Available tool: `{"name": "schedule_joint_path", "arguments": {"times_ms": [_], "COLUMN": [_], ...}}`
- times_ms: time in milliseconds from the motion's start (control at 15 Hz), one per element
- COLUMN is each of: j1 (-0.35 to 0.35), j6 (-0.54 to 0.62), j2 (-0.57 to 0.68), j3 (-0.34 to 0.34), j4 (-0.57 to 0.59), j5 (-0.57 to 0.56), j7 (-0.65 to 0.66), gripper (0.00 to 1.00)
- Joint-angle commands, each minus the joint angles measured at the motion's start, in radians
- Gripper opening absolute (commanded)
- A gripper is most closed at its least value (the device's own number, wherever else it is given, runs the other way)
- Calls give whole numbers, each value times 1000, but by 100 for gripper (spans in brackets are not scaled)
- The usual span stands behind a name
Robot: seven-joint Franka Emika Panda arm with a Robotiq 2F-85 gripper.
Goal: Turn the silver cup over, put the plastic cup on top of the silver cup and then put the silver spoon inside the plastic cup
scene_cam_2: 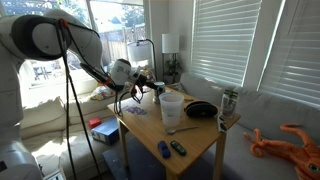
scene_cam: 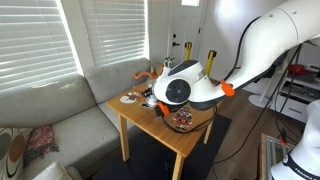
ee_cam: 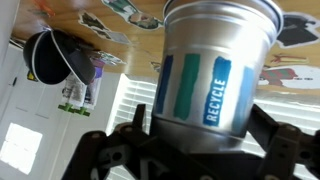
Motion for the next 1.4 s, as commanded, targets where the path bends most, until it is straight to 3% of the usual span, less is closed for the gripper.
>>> {"name": "schedule_joint_path", "arguments": {"times_ms": [0,400,800,1000,1067,1133,1333], "j1": [-47,-112,-163,-205,-223,-221,-245], "j6": [35,146,27,-66,-49,-43,-44], "j2": [-91,-245,-365,-409,-421,-370,-395], "j3": [28,0,-52,-85,-92,-63,-78], "j4": [-44,-66,-72,-78,-84,-44,-58], "j5": [168,594,1027,1123,1107,1073,1082], "j7": [-131,-476,-915,-1075,-1094,-1029,-1078], "gripper": [100,100,100,100,100,100,100]}}
